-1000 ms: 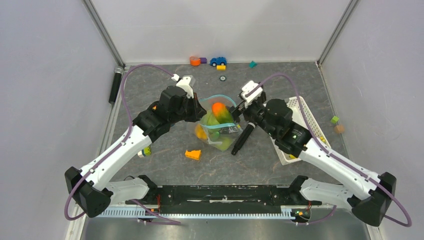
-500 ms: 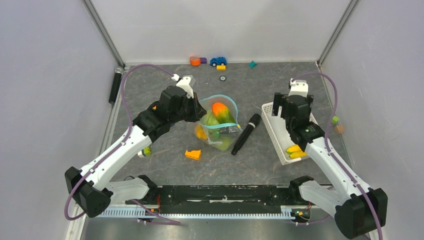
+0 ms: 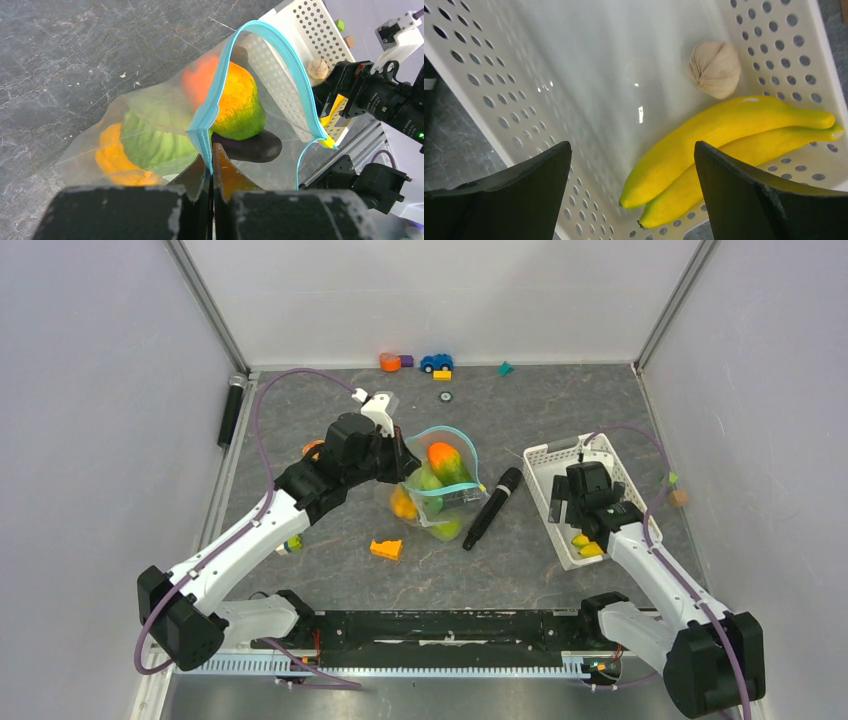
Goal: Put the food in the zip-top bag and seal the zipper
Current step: Pick up the fake fruit from the bin.
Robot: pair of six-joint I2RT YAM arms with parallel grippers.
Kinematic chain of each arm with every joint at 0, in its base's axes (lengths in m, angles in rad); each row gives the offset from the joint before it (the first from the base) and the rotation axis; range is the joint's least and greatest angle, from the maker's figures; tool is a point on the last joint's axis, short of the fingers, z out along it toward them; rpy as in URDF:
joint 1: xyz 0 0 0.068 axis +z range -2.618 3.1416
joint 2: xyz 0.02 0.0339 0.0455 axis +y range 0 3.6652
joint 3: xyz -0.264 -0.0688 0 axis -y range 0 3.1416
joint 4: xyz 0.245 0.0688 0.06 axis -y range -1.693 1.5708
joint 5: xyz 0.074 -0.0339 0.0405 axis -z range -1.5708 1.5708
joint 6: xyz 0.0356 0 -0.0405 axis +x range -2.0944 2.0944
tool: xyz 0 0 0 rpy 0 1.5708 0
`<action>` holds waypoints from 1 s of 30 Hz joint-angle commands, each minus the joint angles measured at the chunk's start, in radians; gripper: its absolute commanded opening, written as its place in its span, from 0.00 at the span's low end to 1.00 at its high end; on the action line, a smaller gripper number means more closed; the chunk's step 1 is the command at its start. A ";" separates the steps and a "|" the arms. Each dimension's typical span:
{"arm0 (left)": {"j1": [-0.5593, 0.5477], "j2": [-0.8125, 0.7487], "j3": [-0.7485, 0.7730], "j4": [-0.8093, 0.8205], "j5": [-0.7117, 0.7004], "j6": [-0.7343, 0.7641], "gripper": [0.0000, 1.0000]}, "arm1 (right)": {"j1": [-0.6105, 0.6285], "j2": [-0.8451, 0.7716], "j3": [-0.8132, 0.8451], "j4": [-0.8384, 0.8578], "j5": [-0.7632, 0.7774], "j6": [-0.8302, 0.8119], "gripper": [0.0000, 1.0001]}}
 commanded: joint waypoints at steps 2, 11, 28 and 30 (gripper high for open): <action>-0.003 -0.028 -0.046 0.123 0.025 0.078 0.05 | -0.024 0.007 0.004 -0.133 -0.064 0.054 0.98; -0.003 -0.042 -0.100 0.175 0.024 0.108 0.05 | -0.098 -0.039 0.006 -0.207 -0.137 0.123 0.98; -0.003 -0.046 -0.106 0.167 0.004 0.121 0.05 | -0.199 0.124 -0.083 0.031 -0.214 0.091 0.98; -0.003 -0.046 -0.106 0.166 0.001 0.122 0.05 | -0.200 0.135 -0.092 0.051 -0.210 0.090 0.98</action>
